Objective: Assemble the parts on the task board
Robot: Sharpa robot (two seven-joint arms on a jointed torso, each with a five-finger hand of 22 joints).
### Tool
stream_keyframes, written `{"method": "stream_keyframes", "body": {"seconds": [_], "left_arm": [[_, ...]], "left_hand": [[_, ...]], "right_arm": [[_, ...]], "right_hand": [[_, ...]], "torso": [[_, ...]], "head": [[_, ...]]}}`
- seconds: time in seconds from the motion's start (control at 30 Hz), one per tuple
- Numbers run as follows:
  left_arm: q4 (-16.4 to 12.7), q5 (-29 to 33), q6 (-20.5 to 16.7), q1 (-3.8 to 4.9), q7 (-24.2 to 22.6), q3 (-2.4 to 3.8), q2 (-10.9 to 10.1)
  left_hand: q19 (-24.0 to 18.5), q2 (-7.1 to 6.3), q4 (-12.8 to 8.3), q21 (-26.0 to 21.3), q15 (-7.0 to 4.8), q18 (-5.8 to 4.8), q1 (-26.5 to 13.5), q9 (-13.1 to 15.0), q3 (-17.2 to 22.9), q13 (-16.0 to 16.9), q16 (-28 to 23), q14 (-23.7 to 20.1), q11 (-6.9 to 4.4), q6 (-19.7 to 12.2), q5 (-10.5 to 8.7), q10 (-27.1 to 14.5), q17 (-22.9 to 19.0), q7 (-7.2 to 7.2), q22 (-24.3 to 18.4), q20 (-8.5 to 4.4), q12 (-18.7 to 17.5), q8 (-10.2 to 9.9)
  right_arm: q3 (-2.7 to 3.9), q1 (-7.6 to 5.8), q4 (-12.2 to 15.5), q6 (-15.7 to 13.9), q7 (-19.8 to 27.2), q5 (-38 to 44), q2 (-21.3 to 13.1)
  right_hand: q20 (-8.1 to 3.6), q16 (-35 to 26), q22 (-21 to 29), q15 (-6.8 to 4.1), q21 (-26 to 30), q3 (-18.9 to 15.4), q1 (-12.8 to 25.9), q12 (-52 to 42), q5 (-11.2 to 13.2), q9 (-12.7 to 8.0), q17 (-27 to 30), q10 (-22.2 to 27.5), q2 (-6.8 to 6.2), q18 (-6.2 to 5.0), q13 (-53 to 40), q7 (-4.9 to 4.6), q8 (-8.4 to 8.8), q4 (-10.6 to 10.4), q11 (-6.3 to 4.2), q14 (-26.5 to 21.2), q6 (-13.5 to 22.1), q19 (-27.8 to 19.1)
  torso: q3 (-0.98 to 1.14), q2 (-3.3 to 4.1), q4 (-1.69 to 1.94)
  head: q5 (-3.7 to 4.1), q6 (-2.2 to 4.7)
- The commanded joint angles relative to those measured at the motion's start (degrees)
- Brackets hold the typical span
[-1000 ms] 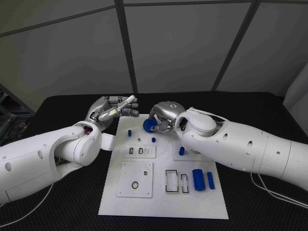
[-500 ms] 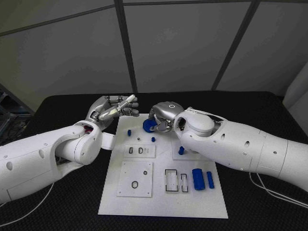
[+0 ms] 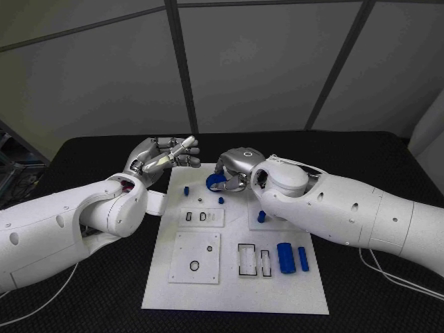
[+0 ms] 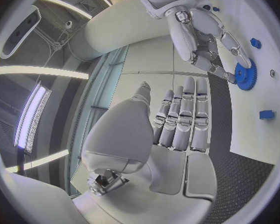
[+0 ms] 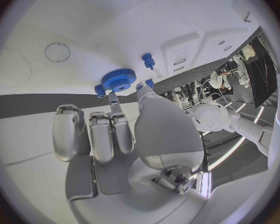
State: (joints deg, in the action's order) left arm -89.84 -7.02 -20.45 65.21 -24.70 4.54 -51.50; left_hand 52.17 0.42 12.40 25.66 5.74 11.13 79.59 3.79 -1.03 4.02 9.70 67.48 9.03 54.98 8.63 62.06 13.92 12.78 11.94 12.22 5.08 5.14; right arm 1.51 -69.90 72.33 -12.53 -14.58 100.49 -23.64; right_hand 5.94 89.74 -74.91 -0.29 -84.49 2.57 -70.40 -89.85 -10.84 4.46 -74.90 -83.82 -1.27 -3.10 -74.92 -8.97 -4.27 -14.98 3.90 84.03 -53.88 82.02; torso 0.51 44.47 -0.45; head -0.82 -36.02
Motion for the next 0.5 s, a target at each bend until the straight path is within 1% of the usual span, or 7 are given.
{"method": "stream_keyframes", "body": {"seconds": [0.03,0.1,0.13,0.17,0.2,0.33,0.5], "left_arm": [[-0.02,-0.23,0.69,0.09,-0.28,0.05,0.08],[-0.01,-0.23,0.71,0.09,-0.23,0.05,0.08],[0.00,-0.23,0.71,0.09,-0.21,0.05,0.09],[0.00,-0.23,0.70,0.09,-0.20,0.05,0.09],[-0.01,-0.23,0.69,0.09,-0.19,0.05,0.09],[-0.02,-0.23,0.64,0.09,-0.16,0.05,0.03],[0.01,-0.23,0.59,0.09,-0.14,0.05,-0.09]], "left_hand": [[-0.40,0.50,-0.34,0.29,0.32,-0.77,0.20,-0.05,0.01,-0.04,-0.25,-0.16,0.41,-0.25,-0.30,-0.12,0.08,0.32,0.07,0.00,-0.23,-0.36],[-0.42,0.56,-0.38,0.30,0.33,-0.77,0.27,-0.05,0.05,-0.04,-0.28,-0.17,0.42,-0.27,-0.29,-0.14,0.10,0.33,0.07,0.01,-0.26,-0.39],[-0.42,0.56,-0.38,0.30,0.33,-0.77,0.27,-0.05,0.05,-0.04,-0.28,-0.17,0.42,-0.27,-0.29,-0.14,0.10,0.33,0.07,0.01,-0.26,-0.39],[-0.42,0.56,-0.38,0.30,0.33,-0.77,0.27,-0.05,0.05,-0.04,-0.28,-0.17,0.42,-0.27,-0.29,-0.14,0.10,0.33,0.07,0.01,-0.26,-0.39],[-0.42,0.56,-0.38,0.30,0.33,-0.77,0.27,-0.05,0.05,-0.04,-0.28,-0.17,0.42,-0.27,-0.29,-0.14,0.10,0.33,0.07,0.01,-0.26,-0.39],[-0.43,0.58,-0.39,0.30,0.34,-0.77,0.28,-0.05,0.06,-0.04,-0.30,-0.17,0.43,-0.28,-0.29,-0.15,0.11,0.34,0.07,0.01,-0.27,-0.40],[-0.44,0.59,-0.40,0.31,0.34,-0.77,0.29,-0.05,0.07,-0.04,-0.31,-0.17,0.43,-0.29,-0.29,-0.16,0.12,0.35,0.07,0.02,-0.28,-0.41]], "right_arm": [[0.00,-0.12,-0.02,2.76,-0.08,-1.71,-0.08],[-0.01,-0.12,-0.02,3.08,-0.19,-2.12,-0.14],[-0.01,-0.12,-0.02,3.16,-0.32,-2.32,-0.20],[-0.01,-0.12,-0.02,3.16,-0.41,-2.40,-0.24],[-0.01,-0.12,0.00,3.14,-0.57,-2.50,-0.31],[-0.01,-0.12,0.11,2.43,-0.92,-2.66,-0.65],[0.00,-0.11,0.90,1.27,-1.49,-2.78,-1.79]], "right_hand": [[0.42,0.26,-3.15,0.34,-0.26,-0.30,1.51,-0.15,-0.92,0.13,-15.10,-6.18,0.47,0.45,-15.08,0.01,0.16,-1.05,0.42,5.97,-0.63,0.21],[0.45,0.26,-3.21,0.38,-0.29,-0.61,2.33,-0.15,-1.98,0.16,-15.10,-6.18,0.62,0.47,-15.08,-0.02,0.32,-1.40,0.44,5.97,-0.62,0.25],[0.47,0.26,-3.22,0.40,-0.29,-0.86,2.72,-0.15,-2.90,0.17,-15.10,-6.18,0.65,0.46,-15.08,-0.04,0.40,-1.42,0.46,5.97,-0.62,0.25],[0.48,0.26,-3.22,0.40,-0.29,-0.94,2.82,-0.15,-3.15,0.18,-15.10,-6.18,0.66,0.46,-15.08,-0.04,0.42,-1.41,0.47,5.97,-0.61,0.25],[0.48,0.26,-3.19,0.41,-0.28,-0.99,2.88,-0.15,-3.34,0.18,-15.10,-6.18,0.69,0.46,-15.08,-0.05,0.45,-1.40,0.47,5.97,-0.60,0.23],[0.49,0.26,-3.24,0.43,-0.30,-1.02,2.92,-0.15,-3.56,0.18,-15.10,-6.18,0.77,0.47,-15.08,-0.08,0.48,-1.38,0.48,5.97,-0.57,0.26],[0.54,0.26,-3.20,0.49,-0.28,-0.91,2.91,-0.15,-4.08,0.21,-15.10,-6.18,1.36,0.46,-15.08,-0.12,0.47,-1.34,0.53,5.97,-0.63,0.23]], "torso": [[0.01,-0.02,-0.03],[0.01,-0.02,-0.04],[0.02,-0.01,-0.04],[0.02,-0.01,-0.04],[0.02,-0.02,-0.01],[0.05,-0.02,-0.08],[0.12,-0.08,-0.17]], "head": [[-0.03,-0.03],[0.02,-0.06],[0.01,-0.06],[0.01,-0.06],[0.02,-0.07],[0.04,-0.02],[0.09,0.10]]}}
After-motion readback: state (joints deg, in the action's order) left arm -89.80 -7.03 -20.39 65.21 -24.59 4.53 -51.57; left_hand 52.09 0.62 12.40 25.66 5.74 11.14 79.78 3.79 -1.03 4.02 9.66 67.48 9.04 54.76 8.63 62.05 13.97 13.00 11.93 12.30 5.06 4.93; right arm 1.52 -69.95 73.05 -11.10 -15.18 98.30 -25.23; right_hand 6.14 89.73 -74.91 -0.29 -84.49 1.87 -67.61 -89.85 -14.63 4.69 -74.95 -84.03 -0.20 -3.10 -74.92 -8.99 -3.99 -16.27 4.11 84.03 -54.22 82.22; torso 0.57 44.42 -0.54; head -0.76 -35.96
